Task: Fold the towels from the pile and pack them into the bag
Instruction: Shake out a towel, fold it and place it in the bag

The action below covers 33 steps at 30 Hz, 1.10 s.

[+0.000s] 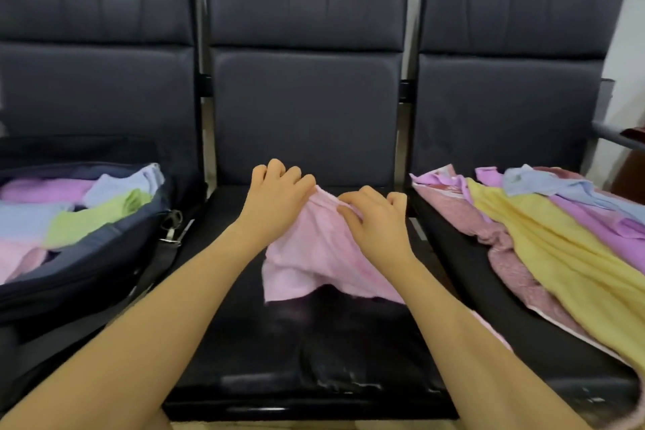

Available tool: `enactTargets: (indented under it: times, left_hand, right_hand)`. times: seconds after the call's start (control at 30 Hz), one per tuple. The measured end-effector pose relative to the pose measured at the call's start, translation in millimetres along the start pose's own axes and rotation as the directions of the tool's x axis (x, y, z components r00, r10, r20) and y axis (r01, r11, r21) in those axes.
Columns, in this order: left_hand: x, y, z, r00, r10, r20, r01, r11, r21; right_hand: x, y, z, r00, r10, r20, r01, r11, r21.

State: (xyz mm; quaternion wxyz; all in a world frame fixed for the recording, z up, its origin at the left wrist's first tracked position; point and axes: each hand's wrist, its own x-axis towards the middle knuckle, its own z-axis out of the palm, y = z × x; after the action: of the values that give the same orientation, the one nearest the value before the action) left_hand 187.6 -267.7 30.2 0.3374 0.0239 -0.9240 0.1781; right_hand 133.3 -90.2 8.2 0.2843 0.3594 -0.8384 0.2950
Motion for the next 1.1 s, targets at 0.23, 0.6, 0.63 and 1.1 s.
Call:
enactTargets:
  times: [0.23,0.6,0.63,1.1]
  left_hand:
    - [-32,-16,31,0.917,-0.173,0.36,0.256,0.947,-0.195]
    - [-99,3,63,0.625,0.217,0.749,-0.04,0.968,-0.247]
    - [-99,1,68,0.613,0.205,0.763,-0.026,0.97,-0.24]
    - [-95,-15,85,0.883,0.11,0.457,0.043,0.949,-0.311]
  right_hand:
    - [-4,-8,38,0.909,0.064,0.412,-0.113,0.989,0.094]
    - [-55,31,71,0.453,0.102,0.886,-0.015,0.994,-0.107]
    - [-56,28,77,0.448,0.107,0.887,-0.027,0.994,-0.106]
    - [-28,-4,118,0.805,0.34,0.487,-0.302,0.94,-0.156]
